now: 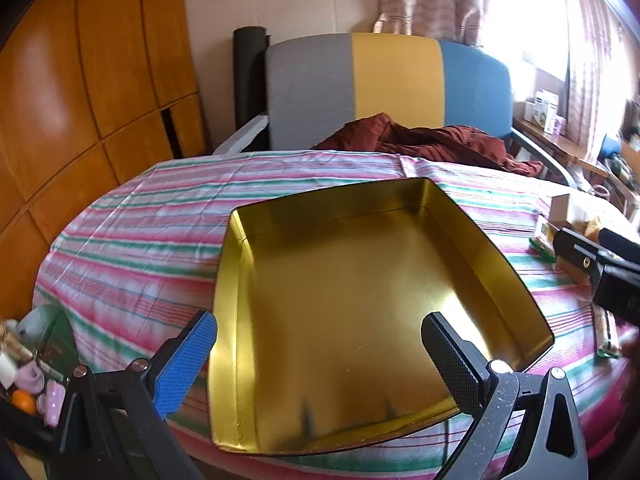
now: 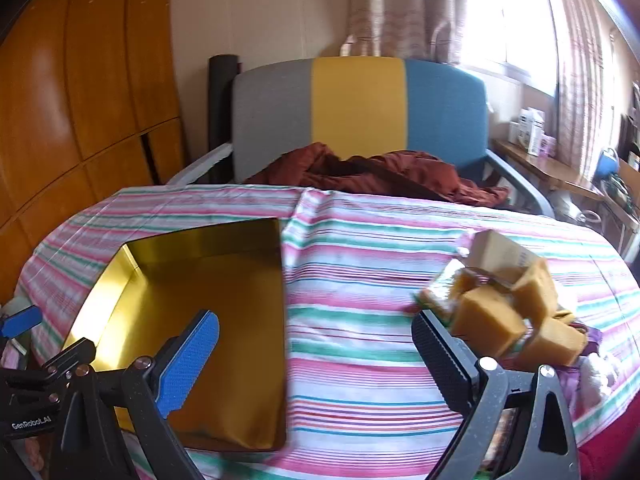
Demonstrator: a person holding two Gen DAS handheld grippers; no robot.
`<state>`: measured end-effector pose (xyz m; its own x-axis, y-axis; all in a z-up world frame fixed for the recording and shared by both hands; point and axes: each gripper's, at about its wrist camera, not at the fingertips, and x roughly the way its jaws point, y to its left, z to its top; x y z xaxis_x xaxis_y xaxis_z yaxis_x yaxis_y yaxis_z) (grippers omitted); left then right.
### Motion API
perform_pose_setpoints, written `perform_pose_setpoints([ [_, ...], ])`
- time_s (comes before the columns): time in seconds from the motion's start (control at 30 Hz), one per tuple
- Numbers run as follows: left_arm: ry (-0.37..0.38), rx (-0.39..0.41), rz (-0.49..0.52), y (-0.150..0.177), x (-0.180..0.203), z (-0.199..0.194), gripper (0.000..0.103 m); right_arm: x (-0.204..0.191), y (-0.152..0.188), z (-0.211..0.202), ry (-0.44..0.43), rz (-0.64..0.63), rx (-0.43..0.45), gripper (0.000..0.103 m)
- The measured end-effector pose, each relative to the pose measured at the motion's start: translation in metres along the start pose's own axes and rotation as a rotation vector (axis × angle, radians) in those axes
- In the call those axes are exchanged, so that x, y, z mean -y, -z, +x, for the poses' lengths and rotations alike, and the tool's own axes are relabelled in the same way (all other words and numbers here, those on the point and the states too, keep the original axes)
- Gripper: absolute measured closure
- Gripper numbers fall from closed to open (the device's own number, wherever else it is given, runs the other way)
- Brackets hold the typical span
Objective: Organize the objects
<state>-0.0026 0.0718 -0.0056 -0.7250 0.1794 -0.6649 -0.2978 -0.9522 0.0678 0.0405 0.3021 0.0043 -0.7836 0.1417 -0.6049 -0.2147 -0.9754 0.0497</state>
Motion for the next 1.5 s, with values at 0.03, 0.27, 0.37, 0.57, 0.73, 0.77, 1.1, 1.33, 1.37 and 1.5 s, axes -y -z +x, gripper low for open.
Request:
perform_pose_setpoints([
  [0.03, 0.013, 0.000, 0.002, -0.002, 0.001, 0.000, 0.000, 0.008, -0.001, -0.001, 0.010, 0.011, 0.001, 0.004],
  [0.27, 0.121, -0.009, 0.062, -0.015, 0.024, 0.008, 0.000, 0.064, -0.009, -0.017, 0.119, 0.089, 0.019, 0.004],
  [0.37, 0.163, -0.017, 0.090, -0.020, 0.037, 0.011, 0.000, 0.092, -0.010, -0.024, 0.163, 0.137, 0.016, 0.004],
  [0.57, 0.259, 0.006, 0.160, -0.039, 0.071, 0.013, 0.000, 0.147, -0.007, -0.039, 0.257, 0.200, 0.006, 0.004],
  [0.73, 0.365, 0.002, 0.214, -0.060, 0.115, 0.021, 0.000, 0.197, -0.001, -0.060, 0.350, 0.278, 0.007, 0.004],
  [0.77, 0.385, 0.001, 0.228, -0.063, 0.125, 0.022, 0.000, 0.206, 0.001, -0.064, 0.368, 0.297, 0.004, 0.004],
  [1.1, 0.655, -0.106, 0.509, -0.042, 0.277, 0.039, 0.002, 0.262, 0.023, -0.084, 0.453, 0.403, -0.029, 0.004],
  [1.33, 0.712, -0.238, 0.618, -0.005, 0.350, 0.057, 0.007, 0.282, 0.034, -0.088, 0.461, 0.430, -0.065, 0.004],
  [1.37, 0.715, -0.250, 0.623, -0.001, 0.356, 0.058, 0.007, 0.284, 0.035, -0.087, 0.455, 0.430, -0.079, 0.004],
  [1.5, 0.685, -0.292, 0.636, 0.010, 0.364, 0.070, 0.037, 0.287, 0.035, -0.079, 0.418, 0.412, -0.125, 0.004],
])
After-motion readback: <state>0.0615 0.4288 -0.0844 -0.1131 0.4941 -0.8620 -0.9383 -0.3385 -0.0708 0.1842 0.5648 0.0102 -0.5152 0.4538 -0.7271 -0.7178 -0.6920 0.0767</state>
